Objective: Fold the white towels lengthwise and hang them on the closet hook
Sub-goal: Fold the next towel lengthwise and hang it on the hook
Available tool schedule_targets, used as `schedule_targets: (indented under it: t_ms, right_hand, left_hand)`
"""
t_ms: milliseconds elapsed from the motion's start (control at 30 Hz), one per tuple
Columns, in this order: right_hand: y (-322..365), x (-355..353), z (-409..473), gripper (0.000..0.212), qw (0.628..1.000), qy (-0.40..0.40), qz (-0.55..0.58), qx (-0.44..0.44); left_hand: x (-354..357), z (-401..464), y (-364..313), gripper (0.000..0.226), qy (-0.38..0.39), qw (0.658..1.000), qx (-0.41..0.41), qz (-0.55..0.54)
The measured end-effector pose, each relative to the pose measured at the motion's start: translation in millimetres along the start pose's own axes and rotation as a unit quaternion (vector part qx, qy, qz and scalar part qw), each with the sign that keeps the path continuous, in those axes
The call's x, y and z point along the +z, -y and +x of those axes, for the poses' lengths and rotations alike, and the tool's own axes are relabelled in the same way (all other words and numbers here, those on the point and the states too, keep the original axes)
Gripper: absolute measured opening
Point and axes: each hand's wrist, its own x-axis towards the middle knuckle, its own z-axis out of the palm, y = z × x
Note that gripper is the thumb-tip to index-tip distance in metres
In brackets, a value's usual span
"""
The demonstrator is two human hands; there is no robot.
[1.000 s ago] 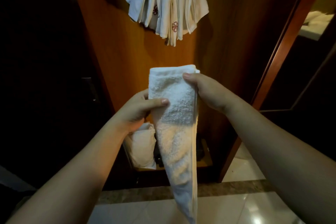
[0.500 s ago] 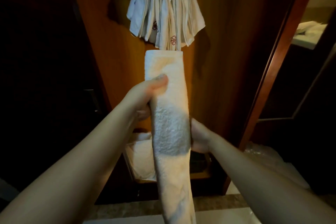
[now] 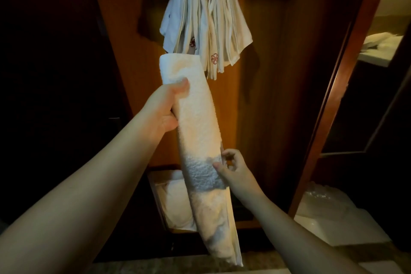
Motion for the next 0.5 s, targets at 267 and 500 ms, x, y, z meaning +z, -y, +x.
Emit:
schedule_targets:
  t_ms: [267, 500]
  right_hand:
    - [21, 2, 0, 0.015, 0.997, -0.008, -0.079, -0.019]
    - [28, 0, -4, 0.020, 0.996, -0.038, -0.073, -0.025]
  left_hand:
    - [3, 2, -4, 0.042, 0.031, 0.999, 0.017, -0.002]
    - [3, -1, -18, 0.038, 0.052, 0.998, 0.031, 0.013]
